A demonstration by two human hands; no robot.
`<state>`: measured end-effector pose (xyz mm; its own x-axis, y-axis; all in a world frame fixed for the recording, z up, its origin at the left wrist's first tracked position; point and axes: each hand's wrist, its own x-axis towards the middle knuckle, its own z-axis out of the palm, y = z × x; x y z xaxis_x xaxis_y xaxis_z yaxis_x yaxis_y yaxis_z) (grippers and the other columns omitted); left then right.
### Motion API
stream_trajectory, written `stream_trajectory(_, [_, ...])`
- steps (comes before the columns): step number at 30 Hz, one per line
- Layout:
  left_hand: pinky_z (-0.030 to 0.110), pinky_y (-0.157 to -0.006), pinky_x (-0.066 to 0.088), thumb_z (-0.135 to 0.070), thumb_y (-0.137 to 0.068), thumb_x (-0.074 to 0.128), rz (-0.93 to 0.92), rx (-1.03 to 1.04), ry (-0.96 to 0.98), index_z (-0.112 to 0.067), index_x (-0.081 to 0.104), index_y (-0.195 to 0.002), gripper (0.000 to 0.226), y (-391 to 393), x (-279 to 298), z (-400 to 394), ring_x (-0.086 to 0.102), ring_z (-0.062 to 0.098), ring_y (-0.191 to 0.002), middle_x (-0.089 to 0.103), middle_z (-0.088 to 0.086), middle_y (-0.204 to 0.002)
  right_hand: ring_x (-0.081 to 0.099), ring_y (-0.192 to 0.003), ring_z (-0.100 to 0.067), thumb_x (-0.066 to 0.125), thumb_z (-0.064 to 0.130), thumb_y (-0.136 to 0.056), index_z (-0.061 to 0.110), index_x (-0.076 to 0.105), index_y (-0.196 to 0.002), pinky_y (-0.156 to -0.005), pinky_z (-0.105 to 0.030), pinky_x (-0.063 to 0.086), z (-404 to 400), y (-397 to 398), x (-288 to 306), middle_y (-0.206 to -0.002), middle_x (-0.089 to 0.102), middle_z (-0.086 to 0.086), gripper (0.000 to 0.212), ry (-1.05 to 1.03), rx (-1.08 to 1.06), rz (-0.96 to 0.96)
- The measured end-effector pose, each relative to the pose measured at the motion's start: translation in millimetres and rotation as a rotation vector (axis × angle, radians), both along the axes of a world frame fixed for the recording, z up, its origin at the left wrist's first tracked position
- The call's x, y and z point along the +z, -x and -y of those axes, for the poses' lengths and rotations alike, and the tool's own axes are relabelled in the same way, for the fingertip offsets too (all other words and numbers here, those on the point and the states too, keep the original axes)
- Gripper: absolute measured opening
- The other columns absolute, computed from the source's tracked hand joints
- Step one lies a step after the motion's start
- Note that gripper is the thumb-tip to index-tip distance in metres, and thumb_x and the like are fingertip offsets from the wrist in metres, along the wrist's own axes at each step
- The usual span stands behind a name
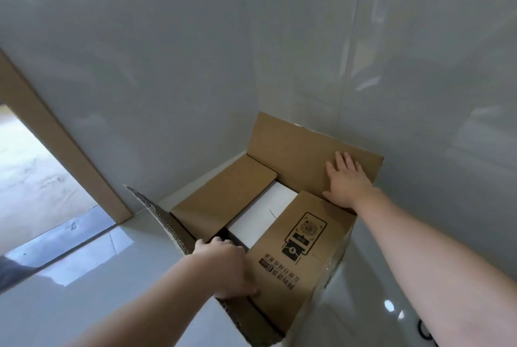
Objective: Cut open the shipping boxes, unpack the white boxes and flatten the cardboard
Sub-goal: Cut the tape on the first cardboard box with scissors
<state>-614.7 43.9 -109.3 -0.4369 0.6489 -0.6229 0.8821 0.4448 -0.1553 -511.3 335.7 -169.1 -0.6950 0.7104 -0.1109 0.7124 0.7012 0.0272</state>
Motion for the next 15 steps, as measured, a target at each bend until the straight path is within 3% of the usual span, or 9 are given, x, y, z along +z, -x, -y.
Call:
stream_trajectory(2, [0.063, -0.105, 0.019, -0.077, -0.077, 0.045, -0.021, 0.037, 0.023, -0.020, 0.034, -0.140, 0.086, 3, -11, 20, 0.029, 0.029, -0.132, 0.038, 0.006, -0.140, -0.010, -0.146, -0.033, 0.055, 0.049, -0.090, 0.012, 0.000, -0.153, -0.119, -0.047, 0.003, -6, 4, -3, -0.158, -0.013, -0.017, 0.092, 0.030, -0.007, -0.004])
stream_trajectory(5, [0.069, -0.107, -0.003, -0.076, -0.073, 0.054, -0.042, 0.180, 0.082, -0.019, -0.001, -0.152, 0.112, 5, -37, 49, -0.007, 0.031, -0.146, -0.004, 0.006, -0.160, -0.007, -0.146, -0.034, 0.055, 0.058, -0.086, 0.012, -0.001, -0.153, -0.118, -0.047, 0.004, -12, 10, -14, -0.159, -0.010, -0.017, 0.098, 0.099, -0.021, -0.004])
stream_trajectory(9, [0.064, -0.112, 0.011, -0.025, -0.093, 0.054, -0.099, 0.383, -0.065, -0.023, -0.002, -0.153, 0.082, 4, -69, 69, -0.007, 0.034, -0.146, -0.011, 0.008, -0.160, 0.001, -0.146, -0.034, 0.051, 0.062, -0.086, 0.012, -0.001, -0.153, -0.118, -0.046, 0.009, -16, 17, -38, -0.159, -0.005, -0.017, 0.098, 0.199, -0.028, 0.030])
stream_trajectory(12, [0.061, -0.112, 0.018, -0.022, -0.093, 0.056, -0.021, 0.397, -0.075, -0.027, -0.012, -0.151, 0.089, 10, -83, 64, -0.008, 0.039, -0.144, -0.019, 0.011, -0.158, 0.013, -0.145, -0.034, 0.045, 0.060, -0.090, 0.014, 0.007, -0.153, -0.116, -0.047, 0.019, -21, 22, -55, -0.159, 0.008, -0.016, 0.086, 0.262, -0.032, 0.050])
stream_trajectory(15, [0.055, -0.110, 0.027, -0.010, -0.098, 0.044, -0.053, 0.239, 0.074, -0.023, -0.022, -0.148, 0.084, 14, -91, 45, -0.003, 0.051, -0.141, -0.028, 0.017, -0.153, 0.045, -0.127, -0.029, 0.040, 0.054, -0.095, 0.015, 0.027, -0.147, -0.102, -0.040, 0.039, -28, 27, -68, -0.145, 0.041, -0.012, 0.066, 0.328, -0.036, 0.009])
